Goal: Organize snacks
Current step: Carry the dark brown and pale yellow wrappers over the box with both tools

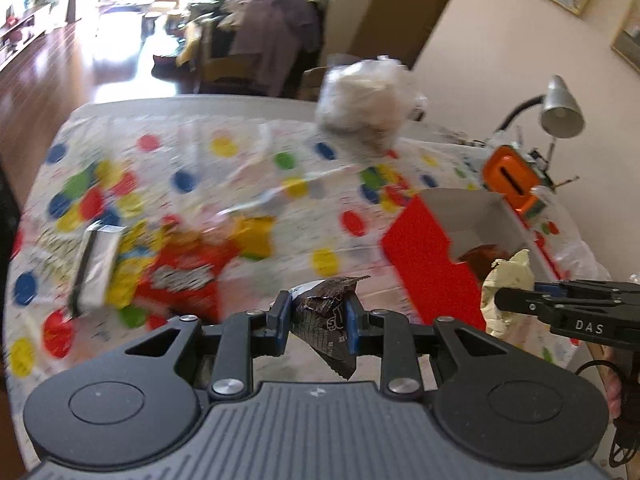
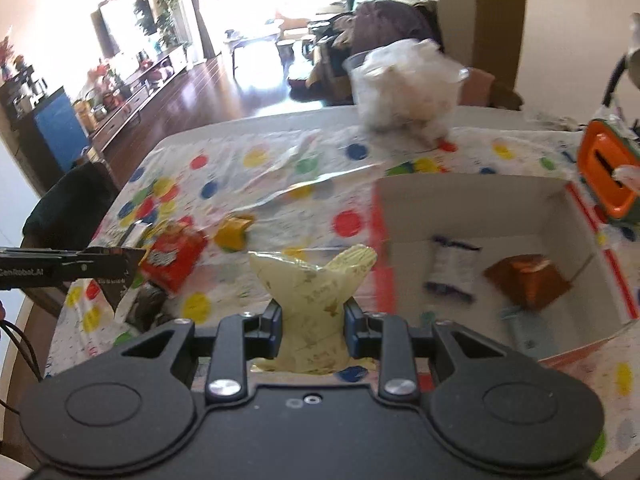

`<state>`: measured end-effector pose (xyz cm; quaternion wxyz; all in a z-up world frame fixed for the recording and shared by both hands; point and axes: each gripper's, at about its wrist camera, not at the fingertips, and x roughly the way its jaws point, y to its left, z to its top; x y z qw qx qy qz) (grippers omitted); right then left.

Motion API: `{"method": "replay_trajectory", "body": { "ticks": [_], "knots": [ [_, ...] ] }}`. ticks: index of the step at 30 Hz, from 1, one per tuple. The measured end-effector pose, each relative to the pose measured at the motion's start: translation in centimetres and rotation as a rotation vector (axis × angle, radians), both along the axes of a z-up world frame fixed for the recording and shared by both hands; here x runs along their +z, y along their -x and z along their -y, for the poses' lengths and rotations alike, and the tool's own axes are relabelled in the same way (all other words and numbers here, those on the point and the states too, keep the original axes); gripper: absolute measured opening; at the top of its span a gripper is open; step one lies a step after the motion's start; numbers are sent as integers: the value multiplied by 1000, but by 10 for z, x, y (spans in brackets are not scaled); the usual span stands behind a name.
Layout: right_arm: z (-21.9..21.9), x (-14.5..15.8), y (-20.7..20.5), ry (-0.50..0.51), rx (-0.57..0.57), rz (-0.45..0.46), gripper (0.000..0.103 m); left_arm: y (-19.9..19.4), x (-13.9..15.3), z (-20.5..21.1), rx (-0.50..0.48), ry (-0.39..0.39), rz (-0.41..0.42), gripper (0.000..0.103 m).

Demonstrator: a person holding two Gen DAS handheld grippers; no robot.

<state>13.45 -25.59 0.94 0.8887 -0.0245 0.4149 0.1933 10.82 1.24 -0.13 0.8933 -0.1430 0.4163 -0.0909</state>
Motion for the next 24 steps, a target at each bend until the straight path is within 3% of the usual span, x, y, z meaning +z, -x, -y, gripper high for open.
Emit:
{"method": "replay_trajectory", "body": {
  "ticks": [13,24],
  "knots": [
    [114,0,-53,39,-64,26,28,-63,16,136,-107,-32,12,26],
    [180,-22,-88,85,-102,1,28,-107,1,222,-172,-99,-23,26]
  ]
}}
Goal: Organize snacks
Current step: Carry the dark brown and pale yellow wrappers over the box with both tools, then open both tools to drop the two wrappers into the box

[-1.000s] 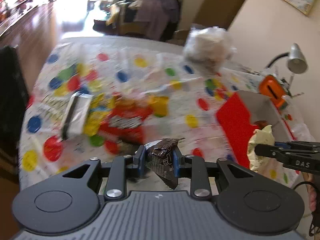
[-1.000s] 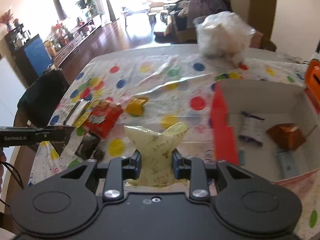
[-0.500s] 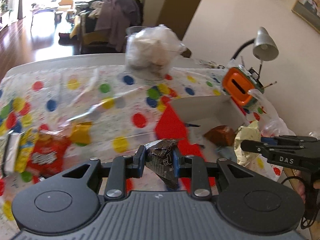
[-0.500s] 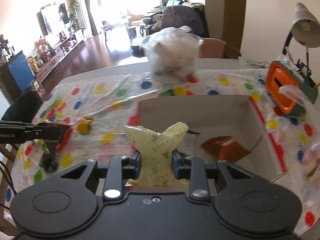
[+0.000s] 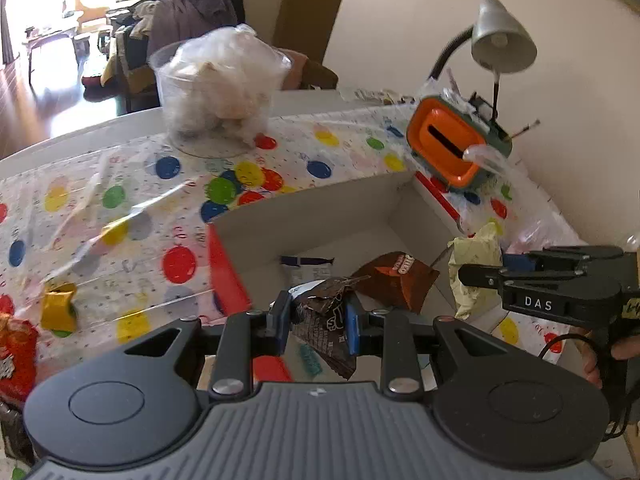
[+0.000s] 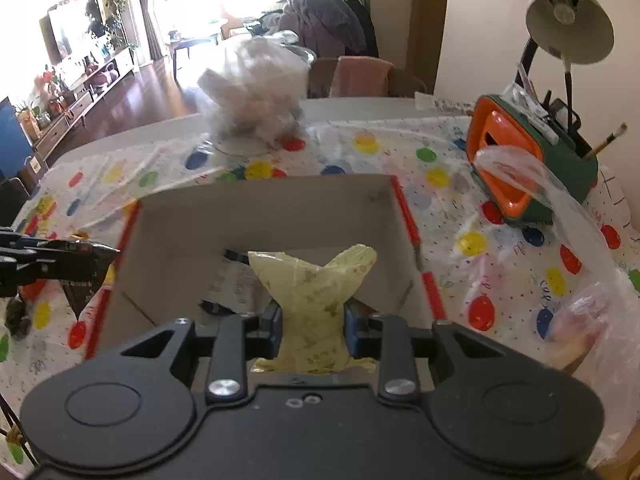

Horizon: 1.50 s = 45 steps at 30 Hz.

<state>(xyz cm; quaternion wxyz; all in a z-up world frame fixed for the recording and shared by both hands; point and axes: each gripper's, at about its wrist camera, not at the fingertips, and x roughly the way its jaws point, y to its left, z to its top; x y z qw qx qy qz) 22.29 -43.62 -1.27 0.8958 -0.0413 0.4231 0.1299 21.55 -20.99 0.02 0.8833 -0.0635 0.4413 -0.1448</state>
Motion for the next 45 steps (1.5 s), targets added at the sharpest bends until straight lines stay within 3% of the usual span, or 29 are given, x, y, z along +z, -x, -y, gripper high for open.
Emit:
{"method": "replay_trajectory", "body": {
  "ticks": [13,29,38,45],
  "knots": [
    [2,-47,-30,45,109,-130,28,-41,-48,60,-92,-104,-112,26],
    [-4,-72,-31,32,157,-198,32,-63,-85,87,-155,-202,-242,27],
    [4,-69,-31,2,147,-208,36,-62,-88,82,-130,-184,-254,29],
    [9,-60,-25,-15,157,-185,43,-53,-79,82,-113,-157,-218,30]
  ]
}}
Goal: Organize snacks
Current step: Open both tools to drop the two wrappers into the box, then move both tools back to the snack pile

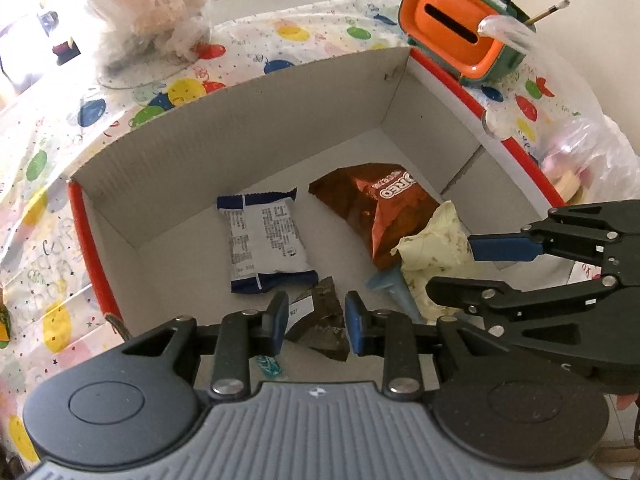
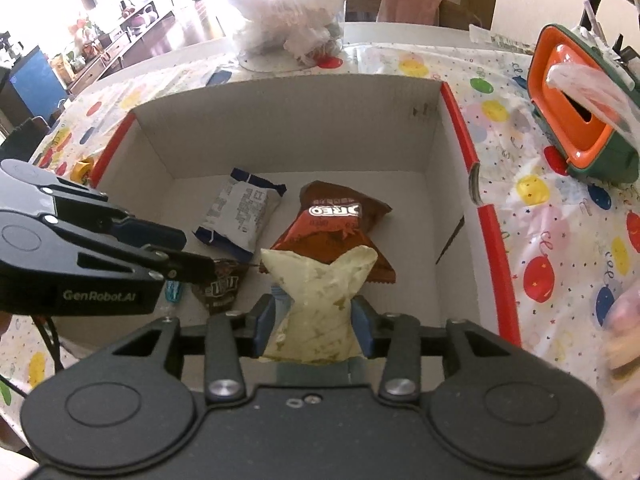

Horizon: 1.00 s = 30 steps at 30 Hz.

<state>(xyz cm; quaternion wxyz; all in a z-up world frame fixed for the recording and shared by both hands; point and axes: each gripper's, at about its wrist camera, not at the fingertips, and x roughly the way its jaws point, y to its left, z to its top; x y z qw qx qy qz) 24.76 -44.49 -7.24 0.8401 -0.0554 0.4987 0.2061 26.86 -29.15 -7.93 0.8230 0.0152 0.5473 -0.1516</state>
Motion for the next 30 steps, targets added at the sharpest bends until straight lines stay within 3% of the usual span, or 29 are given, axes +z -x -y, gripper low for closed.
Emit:
{"method": "replay_trajectory", "body": {
  "ticks": [9,10,11,13,21,30],
  "knots": [
    [11,25,13,-47,-3,52,51,15,22,-7,34,55,58,31],
    [11,28,14,-53,-3,59,52,17,26,-7,39,56,70,38],
    [12,31,15,-59,-3,66,54,20,30,-8,44,59,86,54],
    [14,37,17,-80,-7,71,57,25,37,-12,61,73,120,65],
    [14,55,28,-127,-14,111,74,45,63,-26,105,75,191,66],
    [-5,69,43,-171,17,146,87,74,81,-52,174,91,258,73]
  ]
}}
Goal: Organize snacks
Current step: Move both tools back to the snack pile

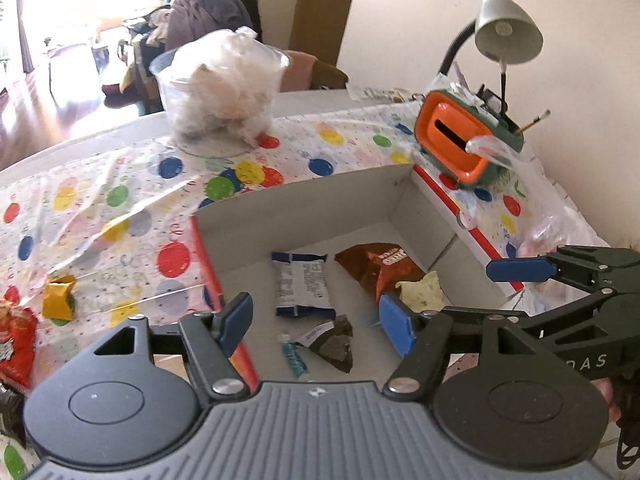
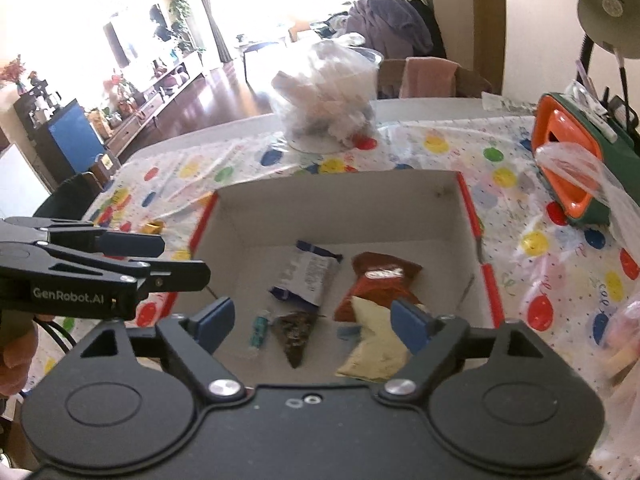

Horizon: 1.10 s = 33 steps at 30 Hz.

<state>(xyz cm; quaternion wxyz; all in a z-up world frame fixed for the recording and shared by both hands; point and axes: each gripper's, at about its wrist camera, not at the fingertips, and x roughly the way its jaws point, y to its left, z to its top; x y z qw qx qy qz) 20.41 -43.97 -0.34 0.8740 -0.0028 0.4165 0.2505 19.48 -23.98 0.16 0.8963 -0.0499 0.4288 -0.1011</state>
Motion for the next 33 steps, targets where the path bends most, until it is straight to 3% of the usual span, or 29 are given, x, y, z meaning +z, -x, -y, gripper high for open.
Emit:
{"method": "replay_trajectory", "body": {
  "ticks": [2,5,10,16,26,33],
  "knots": [
    [-7,3,3,-6,7,6,88,7,3,-7,18,2,16,79],
    [-17,6,9,-9,8,19,99,18,6,-20,41,10,38,80],
    [-40,11,18,-12,16,36,103,34,7,-46,85,11,65,81],
    [-80,14,27,9,12,43,103,56,12,-89,147,1,126,86],
    [-154,13,39,-17,29,38,103,72,7,-185,208,-2,104,86],
    [-209,5,41,43,9,76,102,74,-4,-255,248,-40,76,86]
  ]
}}
